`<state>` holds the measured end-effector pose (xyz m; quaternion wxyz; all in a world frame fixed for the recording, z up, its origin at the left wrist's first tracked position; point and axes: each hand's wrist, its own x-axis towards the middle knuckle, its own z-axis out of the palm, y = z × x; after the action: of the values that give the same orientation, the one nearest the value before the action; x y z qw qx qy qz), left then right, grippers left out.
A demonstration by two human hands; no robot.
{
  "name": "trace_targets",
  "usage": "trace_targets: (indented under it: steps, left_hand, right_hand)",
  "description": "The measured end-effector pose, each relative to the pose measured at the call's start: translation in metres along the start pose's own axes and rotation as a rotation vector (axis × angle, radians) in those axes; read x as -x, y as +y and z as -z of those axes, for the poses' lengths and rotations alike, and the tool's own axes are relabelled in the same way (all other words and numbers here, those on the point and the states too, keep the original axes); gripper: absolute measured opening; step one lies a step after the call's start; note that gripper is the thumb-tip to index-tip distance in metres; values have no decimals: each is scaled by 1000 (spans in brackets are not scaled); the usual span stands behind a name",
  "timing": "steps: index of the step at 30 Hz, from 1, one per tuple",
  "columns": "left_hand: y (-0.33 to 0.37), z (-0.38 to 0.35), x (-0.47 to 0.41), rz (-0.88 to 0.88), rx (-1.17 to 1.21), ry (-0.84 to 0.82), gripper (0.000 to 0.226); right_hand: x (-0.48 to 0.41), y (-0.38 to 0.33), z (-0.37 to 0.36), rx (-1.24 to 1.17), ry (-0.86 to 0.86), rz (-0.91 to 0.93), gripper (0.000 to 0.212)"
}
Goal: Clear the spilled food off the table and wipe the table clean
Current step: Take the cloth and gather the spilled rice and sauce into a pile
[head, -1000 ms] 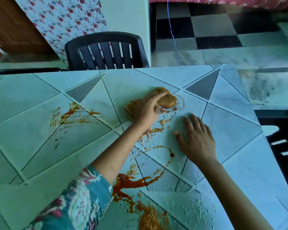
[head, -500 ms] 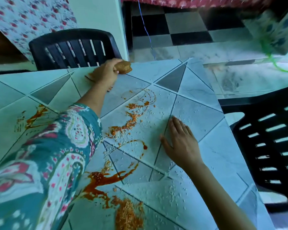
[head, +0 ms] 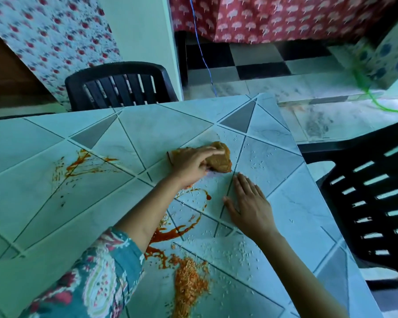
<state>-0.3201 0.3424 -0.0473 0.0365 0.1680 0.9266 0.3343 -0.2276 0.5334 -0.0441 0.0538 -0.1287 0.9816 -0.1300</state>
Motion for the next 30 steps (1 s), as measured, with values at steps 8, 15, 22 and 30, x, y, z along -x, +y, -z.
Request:
trace_targets:
  steps: [8,15,22,30]
  left_hand:
    - [11,64,50,76,28,250,68]
    - [-53,71,70,456,-109,368,56]
    - [36,-15,69,180,-99,247,61]
    - [77,11,115,109,-37,282,60]
  right_hand:
    - [32,-1,2,20,-3,13,112]
    - [56,5,-2,14,-15,12,121]
    - [68,5,-9,42,-34,-15,105]
    - [86,-6,-9,7,10,12,94]
